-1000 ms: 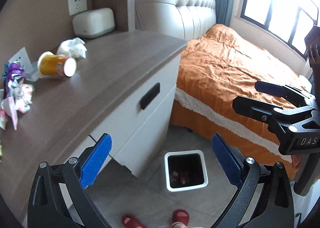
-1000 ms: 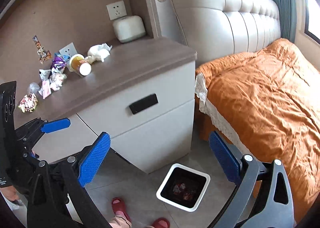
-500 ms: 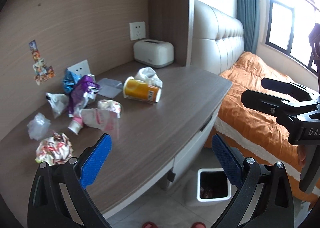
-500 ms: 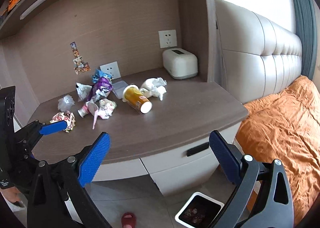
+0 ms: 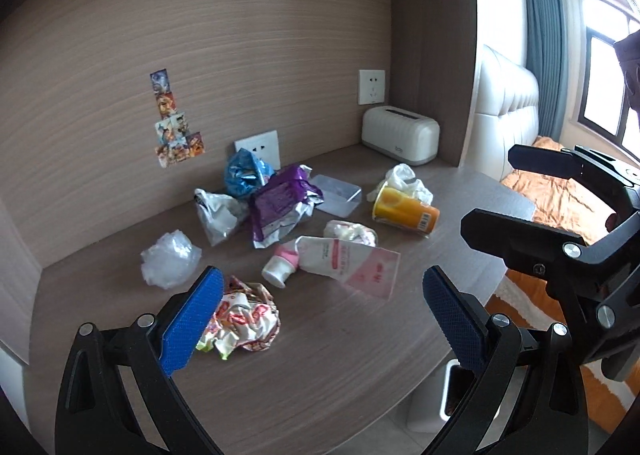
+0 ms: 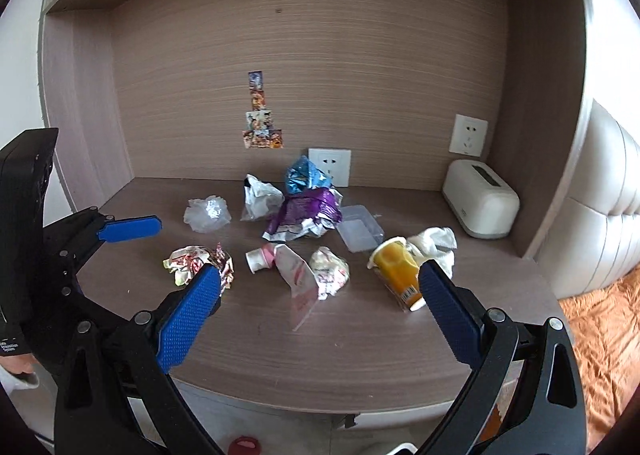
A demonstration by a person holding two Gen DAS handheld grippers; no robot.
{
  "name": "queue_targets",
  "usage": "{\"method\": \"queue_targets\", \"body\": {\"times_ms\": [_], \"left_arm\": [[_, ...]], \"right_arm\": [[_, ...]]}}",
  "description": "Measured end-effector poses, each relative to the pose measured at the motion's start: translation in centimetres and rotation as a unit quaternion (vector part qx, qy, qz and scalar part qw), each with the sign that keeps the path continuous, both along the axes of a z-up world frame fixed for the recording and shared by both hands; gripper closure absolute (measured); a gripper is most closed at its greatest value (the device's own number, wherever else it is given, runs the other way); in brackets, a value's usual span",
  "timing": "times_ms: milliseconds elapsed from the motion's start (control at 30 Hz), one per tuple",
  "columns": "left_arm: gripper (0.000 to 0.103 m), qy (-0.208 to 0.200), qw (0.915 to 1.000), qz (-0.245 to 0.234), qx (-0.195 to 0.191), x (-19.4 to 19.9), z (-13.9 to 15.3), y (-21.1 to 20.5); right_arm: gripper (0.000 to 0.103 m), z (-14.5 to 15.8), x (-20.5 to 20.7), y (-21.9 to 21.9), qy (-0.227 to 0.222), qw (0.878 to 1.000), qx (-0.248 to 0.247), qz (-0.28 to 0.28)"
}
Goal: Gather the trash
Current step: 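Move both tools back over the desk toward the remaining trash, then grasp the crumpled printed wrapper with the left tool while the right tool grasps the pink tube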
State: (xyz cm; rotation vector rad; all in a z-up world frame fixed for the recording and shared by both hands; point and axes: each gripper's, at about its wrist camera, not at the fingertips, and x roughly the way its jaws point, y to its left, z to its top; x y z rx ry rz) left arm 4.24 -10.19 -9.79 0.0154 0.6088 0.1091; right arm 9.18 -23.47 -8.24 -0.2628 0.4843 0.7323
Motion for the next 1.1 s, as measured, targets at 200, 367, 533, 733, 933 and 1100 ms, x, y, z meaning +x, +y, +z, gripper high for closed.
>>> {"method": "queue_targets", "body": {"times_ms": [200,367,533,733,933,1100], "left_arm": [[0.005,0.001,0.9999,0.014,0.001,0.4,-0.4,2.7],[0.005,0.009,0.9996,0.026,-0.001,0.9,-1.1,4.8],[0.005,0.027,0.9992,0.027,-0.009,1.8,-2.4,6.6],[0.005,0.05,0.9986,0.015,-0.006,3.3,-4.1,8.0],[0.005,0.088,0.9958,-0.009,-0.021,4.6,-6.5,9.5],[0.014,0.114,0.9924,-0.026,-0.038,5.6,-8.1,10.4]], "right_arm": [[0.004,-0.2,0.4,3.8,0.003,0.999,-0.015,0.04],[0.004,-1.1,1.6,6.1,0.015,0.998,-0.024,0.051],[0.004,-2.3,3.2,7.9,0.029,0.997,-0.04,0.051],[0.004,-3.9,5.1,9.5,0.043,0.996,-0.059,0.051],[0.004,-6.3,7.3,11.8,0.053,0.99,-0.109,0.069],[0.004,-8.8,9.2,13.9,0.082,0.978,-0.165,0.099]]}}
